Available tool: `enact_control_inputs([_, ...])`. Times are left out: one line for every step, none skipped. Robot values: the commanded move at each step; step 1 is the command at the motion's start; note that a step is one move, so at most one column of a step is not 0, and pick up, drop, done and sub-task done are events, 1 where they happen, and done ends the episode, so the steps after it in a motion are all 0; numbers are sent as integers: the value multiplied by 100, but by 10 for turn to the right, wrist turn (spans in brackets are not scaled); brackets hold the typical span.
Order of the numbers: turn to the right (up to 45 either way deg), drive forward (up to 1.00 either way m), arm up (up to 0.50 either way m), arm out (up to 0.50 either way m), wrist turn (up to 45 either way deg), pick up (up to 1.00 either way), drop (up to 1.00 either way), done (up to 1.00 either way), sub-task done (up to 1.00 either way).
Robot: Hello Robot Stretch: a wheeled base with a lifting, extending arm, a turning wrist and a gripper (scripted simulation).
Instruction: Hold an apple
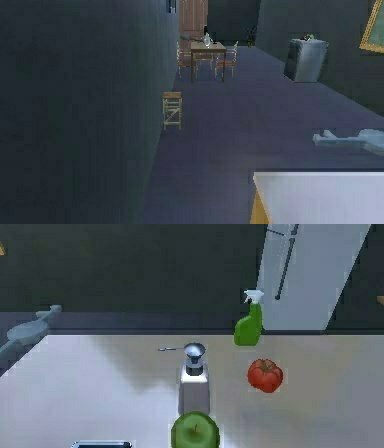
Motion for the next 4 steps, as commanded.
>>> enact_control_inputs([0,0,50,0,0,0,0,0,0])
enact_control_inputs([0,0,38,0,0,0,0,0,0])
enact_control_inputs([0,0,0,0,450,0,0,0,0])
enact_control_inputs([0,0,0,0,450,0,0,0,0])
